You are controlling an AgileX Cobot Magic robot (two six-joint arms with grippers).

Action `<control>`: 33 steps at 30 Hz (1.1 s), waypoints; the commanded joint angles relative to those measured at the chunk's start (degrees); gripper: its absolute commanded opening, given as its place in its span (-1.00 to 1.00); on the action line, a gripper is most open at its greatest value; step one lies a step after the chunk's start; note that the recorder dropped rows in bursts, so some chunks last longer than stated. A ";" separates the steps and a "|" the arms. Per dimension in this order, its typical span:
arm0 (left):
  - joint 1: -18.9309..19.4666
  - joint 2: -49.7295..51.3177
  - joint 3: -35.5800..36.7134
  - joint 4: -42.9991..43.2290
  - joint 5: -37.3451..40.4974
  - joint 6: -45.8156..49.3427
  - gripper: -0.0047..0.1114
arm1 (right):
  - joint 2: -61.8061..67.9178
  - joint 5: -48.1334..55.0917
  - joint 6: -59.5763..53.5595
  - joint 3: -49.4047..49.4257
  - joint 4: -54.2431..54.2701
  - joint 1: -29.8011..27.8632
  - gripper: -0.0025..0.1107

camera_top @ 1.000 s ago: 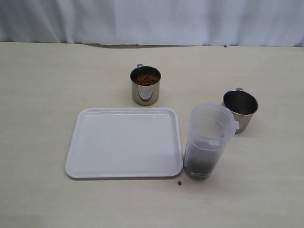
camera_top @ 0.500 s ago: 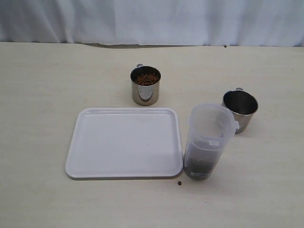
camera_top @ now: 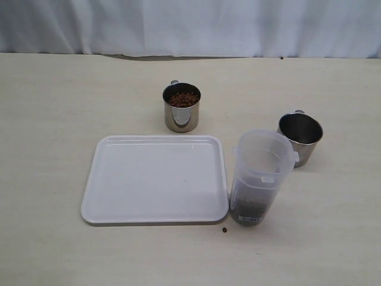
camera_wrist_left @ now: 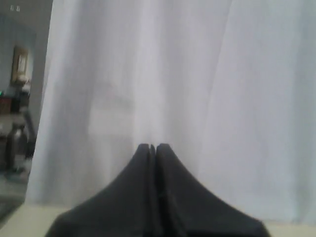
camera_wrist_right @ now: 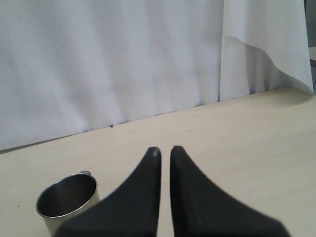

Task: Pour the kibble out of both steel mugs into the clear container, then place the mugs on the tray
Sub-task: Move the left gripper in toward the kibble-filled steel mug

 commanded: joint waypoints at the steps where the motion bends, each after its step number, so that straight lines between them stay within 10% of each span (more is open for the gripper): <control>1: 1.08 26.74 -3.77 -1.83 -3.93 6.29 -0.92 | -0.25 0.27 -0.14 0.23 0.15 0.08 -0.87; 13: 1.35 78.84 -27.43 9.47 -9.92 6.23 -0.92 | -0.25 0.27 -0.14 0.23 0.15 0.08 -0.87; 25: 17.26 105.86 -46.92 75.57 -41.49 -22.02 -0.92 | -0.25 0.27 -0.14 0.23 0.15 0.08 -0.87; 33: 16.06 113.67 -60.90 85.19 -41.49 -21.94 -0.92 | -0.25 0.27 -0.14 0.23 0.15 0.08 -0.87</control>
